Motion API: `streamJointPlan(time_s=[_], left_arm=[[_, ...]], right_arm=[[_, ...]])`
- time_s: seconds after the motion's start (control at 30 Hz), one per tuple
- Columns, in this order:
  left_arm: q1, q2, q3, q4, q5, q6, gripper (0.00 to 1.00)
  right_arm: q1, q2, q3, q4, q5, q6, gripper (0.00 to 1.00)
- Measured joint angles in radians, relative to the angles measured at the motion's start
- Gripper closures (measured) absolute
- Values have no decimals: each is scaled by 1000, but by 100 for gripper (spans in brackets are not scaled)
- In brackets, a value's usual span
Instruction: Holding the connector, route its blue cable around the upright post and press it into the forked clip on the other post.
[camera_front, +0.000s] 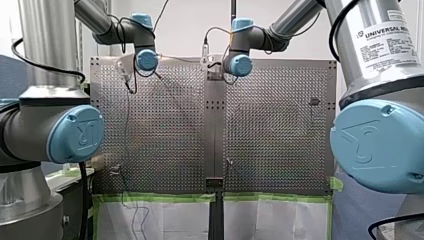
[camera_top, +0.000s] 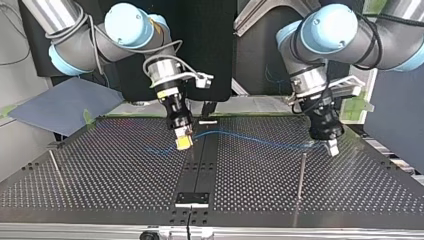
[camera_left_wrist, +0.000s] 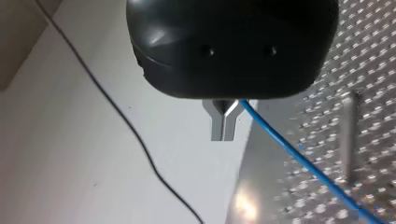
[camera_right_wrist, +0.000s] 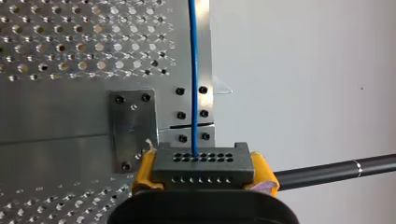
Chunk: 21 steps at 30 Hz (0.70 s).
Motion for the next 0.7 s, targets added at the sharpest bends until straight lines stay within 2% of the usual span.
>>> streamJointPlan(time_s=[0.17,0.33,0.53,0.7], left_arm=[[15,-21,42,-22,9,-2,100],[28,-65,85,-44,27,-1,100],[47,-125,104,-49,63,0,100],[63,-155,106,-48,74,-4,100]], right_arm=[[0,19,-19,7,1,-2,100],[1,49,-43,12,0,-5,100],[1,87,-79,27,-2,-7,100],[2,105,-96,36,-3,-10,100]])
